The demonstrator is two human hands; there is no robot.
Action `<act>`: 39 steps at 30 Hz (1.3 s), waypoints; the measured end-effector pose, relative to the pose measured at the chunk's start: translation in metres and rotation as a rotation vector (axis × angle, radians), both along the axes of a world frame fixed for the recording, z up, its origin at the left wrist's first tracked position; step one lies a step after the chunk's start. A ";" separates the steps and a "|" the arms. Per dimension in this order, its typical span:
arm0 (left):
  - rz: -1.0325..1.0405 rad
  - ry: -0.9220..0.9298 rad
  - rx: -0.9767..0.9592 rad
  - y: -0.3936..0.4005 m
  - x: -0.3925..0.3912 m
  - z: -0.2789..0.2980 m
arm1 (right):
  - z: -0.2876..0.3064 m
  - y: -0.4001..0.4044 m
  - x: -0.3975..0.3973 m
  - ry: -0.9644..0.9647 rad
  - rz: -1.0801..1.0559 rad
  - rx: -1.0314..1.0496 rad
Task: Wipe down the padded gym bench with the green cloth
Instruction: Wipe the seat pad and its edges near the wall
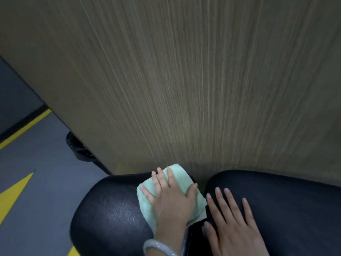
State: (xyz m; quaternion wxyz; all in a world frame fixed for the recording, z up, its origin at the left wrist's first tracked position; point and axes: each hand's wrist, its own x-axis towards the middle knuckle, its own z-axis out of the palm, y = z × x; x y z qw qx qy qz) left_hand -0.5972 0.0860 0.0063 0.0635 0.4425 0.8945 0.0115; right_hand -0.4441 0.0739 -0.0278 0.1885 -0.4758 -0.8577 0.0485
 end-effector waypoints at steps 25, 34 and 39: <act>-0.167 0.084 0.223 -0.109 -0.029 -0.013 | -0.006 0.001 -0.001 -0.012 -0.009 0.084; -0.069 0.117 0.246 -0.102 -0.011 -0.016 | -0.002 -0.001 -0.003 0.017 -0.003 -0.003; 0.004 0.048 0.224 -0.053 -0.012 -0.012 | -0.004 0.002 -0.004 0.049 -0.002 -0.031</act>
